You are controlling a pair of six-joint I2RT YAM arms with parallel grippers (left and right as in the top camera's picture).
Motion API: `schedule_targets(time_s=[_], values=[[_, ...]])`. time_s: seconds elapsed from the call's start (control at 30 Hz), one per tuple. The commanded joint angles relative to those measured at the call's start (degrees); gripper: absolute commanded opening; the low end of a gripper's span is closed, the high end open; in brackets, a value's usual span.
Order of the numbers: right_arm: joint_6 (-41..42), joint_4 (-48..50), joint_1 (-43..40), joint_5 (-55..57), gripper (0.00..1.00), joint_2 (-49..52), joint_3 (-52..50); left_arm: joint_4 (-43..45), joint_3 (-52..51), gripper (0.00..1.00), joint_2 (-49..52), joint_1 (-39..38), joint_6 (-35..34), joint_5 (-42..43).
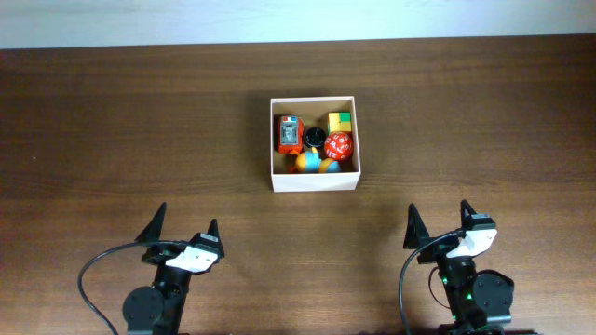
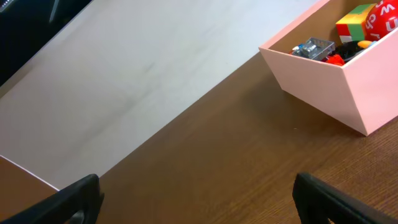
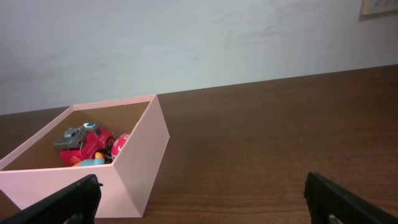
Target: Pack container
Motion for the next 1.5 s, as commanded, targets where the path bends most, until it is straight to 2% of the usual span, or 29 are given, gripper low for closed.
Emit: schedule_targets(time_s=[0.0,1.47], values=[[-0.83,0.31,-0.24,-0.76,0.99,-0.66,-0.57,-0.07,-0.35,0.99,-0.52,0.35,-0.33,-0.44],[-0.79,0.09,1.84,0.31,0.99,-0.63,-0.57,-0.09,-0.35,0.99,-0.52,0.35,-0.33,-0.44]])
